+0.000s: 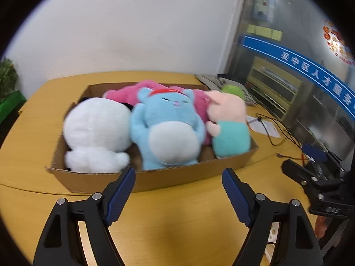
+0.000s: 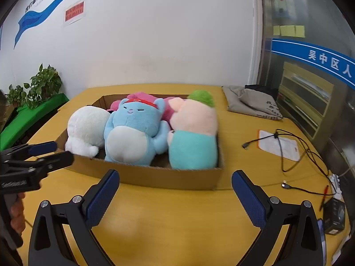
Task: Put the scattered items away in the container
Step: 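Move both grippers to the white phone case and close them on it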
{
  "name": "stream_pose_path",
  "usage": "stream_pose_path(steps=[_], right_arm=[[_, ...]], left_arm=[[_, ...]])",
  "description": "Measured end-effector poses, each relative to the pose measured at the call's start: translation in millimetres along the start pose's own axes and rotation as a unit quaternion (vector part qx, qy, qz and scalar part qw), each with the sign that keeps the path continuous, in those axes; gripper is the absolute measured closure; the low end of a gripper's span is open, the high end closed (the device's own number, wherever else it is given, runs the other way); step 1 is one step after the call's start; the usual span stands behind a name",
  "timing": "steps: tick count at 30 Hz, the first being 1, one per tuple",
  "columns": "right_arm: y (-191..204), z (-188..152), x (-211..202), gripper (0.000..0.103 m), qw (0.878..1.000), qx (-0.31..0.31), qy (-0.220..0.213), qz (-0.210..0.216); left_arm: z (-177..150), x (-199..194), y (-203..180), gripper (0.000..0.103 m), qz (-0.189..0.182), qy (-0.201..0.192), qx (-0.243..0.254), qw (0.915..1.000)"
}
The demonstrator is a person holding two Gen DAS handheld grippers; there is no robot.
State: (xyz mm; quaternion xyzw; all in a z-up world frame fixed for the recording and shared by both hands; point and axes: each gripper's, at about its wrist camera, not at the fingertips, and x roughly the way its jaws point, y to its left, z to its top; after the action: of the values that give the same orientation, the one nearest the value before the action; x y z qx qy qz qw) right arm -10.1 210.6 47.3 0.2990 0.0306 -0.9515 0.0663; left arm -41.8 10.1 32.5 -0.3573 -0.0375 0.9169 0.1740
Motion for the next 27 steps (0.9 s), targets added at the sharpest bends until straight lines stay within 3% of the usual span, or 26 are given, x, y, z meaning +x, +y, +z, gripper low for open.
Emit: stream_pose_path(steps=[5, 9, 16, 20, 21, 23, 24, 27], right_arm=[[-49, -44, -58, 0.0, 0.999, 0.038, -0.006, -0.002], [-80, -89, -87, 0.0, 0.997, 0.073, 0.024, -0.014], [-88, -173, -85, 0.001, 0.988, 0.079, 0.135, -0.018], [-86, -197, -77, 0.005, 0.983, 0.084, 0.159, -0.019], [-84, -198, -74, 0.007, 0.984, 0.081, 0.159, -0.017], [-78, -197, -70, 0.012, 0.985, 0.063, 0.158, -0.013], [-73, -196, -66, 0.014, 0.986, 0.052, 0.161, -0.014], [-64, -201, -52, 0.029, 0.982, 0.029, 0.186, -0.01]], left_arm=[[-15, 19, -48, 0.023, -0.05, 0.038, 0.055, 0.9965], [-40, 45, -97, 0.023, -0.101, 0.081, 0.102, 0.9863], [-95, 94, -156, 0.023, -0.152, 0.189, 0.169, 0.9554], [-114, 107, -165, 0.024, -0.144, 0.221, 0.18, 0.9478], [-117, 110, -165, 0.027, -0.137, 0.226, 0.18, 0.9475], [-121, 114, -164, 0.042, -0.125, 0.235, 0.178, 0.9475], [-123, 117, -162, 0.056, -0.117, 0.242, 0.175, 0.9471], [-126, 116, -161, 0.069, -0.113, 0.244, 0.177, 0.947]])
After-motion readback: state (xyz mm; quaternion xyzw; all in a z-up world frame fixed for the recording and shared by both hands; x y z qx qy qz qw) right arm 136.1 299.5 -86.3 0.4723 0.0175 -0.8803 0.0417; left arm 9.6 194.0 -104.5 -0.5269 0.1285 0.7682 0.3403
